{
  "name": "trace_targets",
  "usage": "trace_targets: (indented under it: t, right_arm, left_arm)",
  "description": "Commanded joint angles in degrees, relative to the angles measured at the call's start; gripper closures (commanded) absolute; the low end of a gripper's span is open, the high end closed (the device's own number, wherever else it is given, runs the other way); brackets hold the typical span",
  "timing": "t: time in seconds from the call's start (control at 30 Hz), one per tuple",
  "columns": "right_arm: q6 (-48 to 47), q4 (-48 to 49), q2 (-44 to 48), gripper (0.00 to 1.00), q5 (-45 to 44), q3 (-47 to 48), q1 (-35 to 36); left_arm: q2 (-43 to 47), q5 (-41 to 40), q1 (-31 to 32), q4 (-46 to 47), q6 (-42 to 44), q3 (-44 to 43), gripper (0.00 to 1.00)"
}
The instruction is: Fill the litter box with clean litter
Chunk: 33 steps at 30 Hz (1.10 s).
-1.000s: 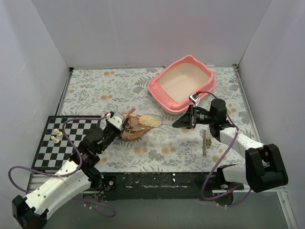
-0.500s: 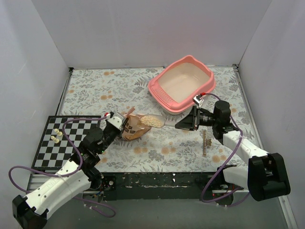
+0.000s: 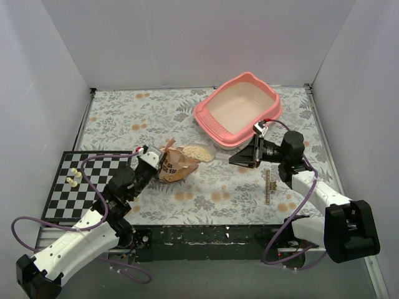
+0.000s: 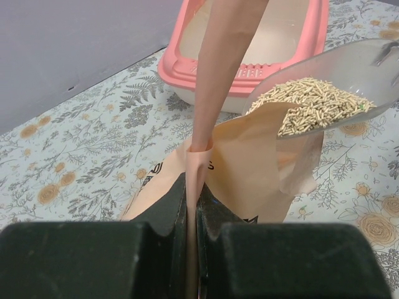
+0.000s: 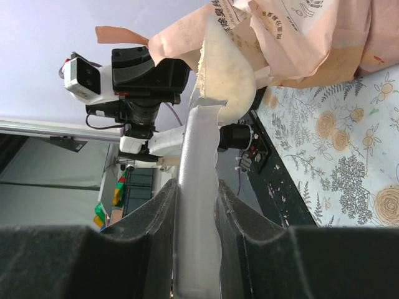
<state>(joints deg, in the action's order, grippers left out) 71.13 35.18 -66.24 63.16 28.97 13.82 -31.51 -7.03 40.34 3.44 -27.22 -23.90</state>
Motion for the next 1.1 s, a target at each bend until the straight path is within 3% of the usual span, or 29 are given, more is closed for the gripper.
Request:
trace_targets:
  t: [0.0,0.4,0.8,0.97,1.07]
  right_arm:
    - [4.71,6.83,1.29,0.99,-0.22,1.87,-0.38]
    - [5.51,5.87,-4.33,0.99,-2.60,11.36,-1.87]
    - [12.45,14.83,-16.11,0.99,-4.27,18.22,-11.09]
    - [9.47,12.91,-21.29,0.99,-5.23,20.16,-16.45]
    - [3.77,6.42,-24.45,0.99,-6.90,22.26,-18.30]
  left_arm:
    - [0.66,1.05,0.53,3.68,0.24,0.34,1.00]
    - [1.62,2.37,0.44,5.70,-0.37,3.24,1.00]
    - [3.91,4.65,0.45,5.79,-1.69,4.74,1.00]
    - [3.82,5.18,0.53,5.96,-1.87,4.74,1.00]
    - [3.65,5.18,0.44,6.05,-1.96,4.65,1.00]
